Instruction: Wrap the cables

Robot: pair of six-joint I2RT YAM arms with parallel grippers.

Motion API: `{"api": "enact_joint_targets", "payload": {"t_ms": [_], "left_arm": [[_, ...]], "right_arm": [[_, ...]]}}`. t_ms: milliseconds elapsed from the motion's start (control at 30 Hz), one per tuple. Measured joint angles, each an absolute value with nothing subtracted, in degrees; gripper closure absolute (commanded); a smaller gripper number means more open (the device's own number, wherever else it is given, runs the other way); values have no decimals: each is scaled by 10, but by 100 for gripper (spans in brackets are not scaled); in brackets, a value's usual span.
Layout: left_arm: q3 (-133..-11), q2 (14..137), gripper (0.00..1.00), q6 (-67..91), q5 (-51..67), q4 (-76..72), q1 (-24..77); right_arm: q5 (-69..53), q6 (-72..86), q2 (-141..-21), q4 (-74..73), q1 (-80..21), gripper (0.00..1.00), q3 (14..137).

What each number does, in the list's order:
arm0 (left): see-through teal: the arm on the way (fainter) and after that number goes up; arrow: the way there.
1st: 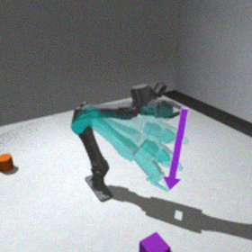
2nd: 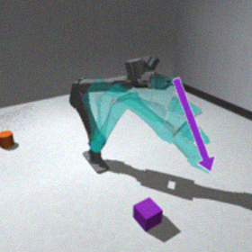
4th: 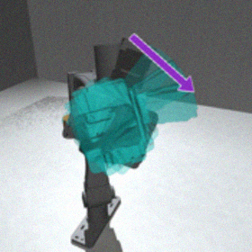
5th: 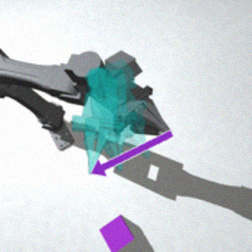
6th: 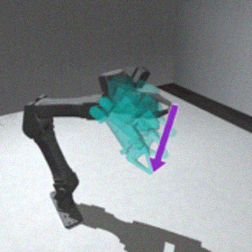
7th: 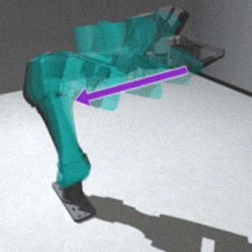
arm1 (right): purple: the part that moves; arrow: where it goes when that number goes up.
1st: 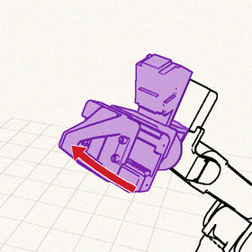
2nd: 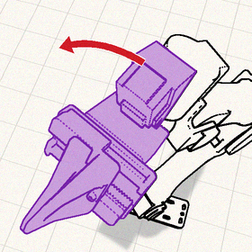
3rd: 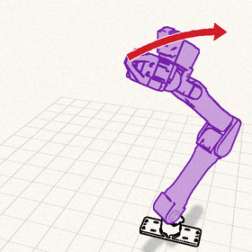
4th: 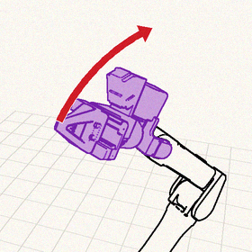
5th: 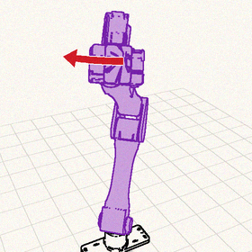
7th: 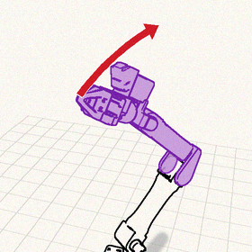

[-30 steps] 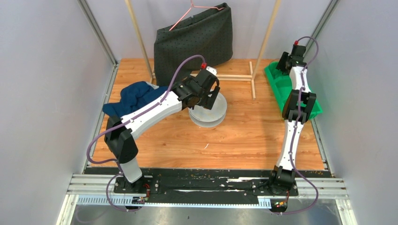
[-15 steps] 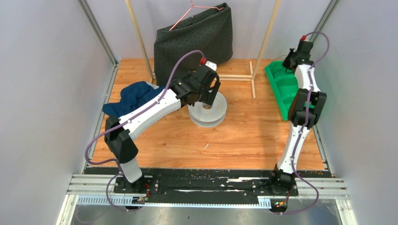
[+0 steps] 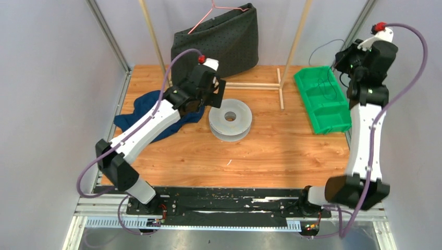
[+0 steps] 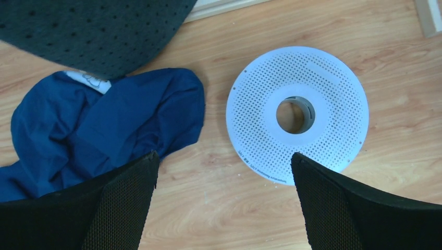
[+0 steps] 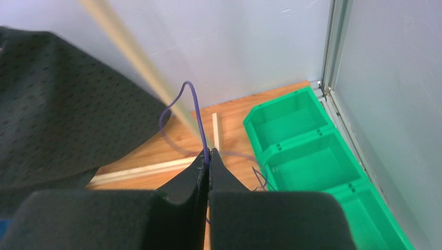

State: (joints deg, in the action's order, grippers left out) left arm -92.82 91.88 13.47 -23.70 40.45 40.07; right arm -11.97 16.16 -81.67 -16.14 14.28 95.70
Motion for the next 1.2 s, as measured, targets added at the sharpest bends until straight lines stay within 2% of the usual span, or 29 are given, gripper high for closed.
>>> {"api": "enact_joint_targets", "payload": {"t_ms": [267,467,600,700,967,1200], "left_arm": [[-852,809,0,125,-202,361,380],[-843,792,0,138,-143,359,380],[-822,780,0,156,-71,356,382],[-788,765,1,168,-8,351,394],[-711,736,4,187,103,326,408],[-654,690,7,200,162,217,408]], "right_arm": [[-135,161,-598,-245,110,99,907],[-218,205,-504,-279,51,99,822],[-266,240,-500,-316,-11,99,721],[-293,248,-521,-349,-42,99,694],[-384,249,-524,-349,-46,99,751],[-459,253,-555,-347,-49,99,774]]}}
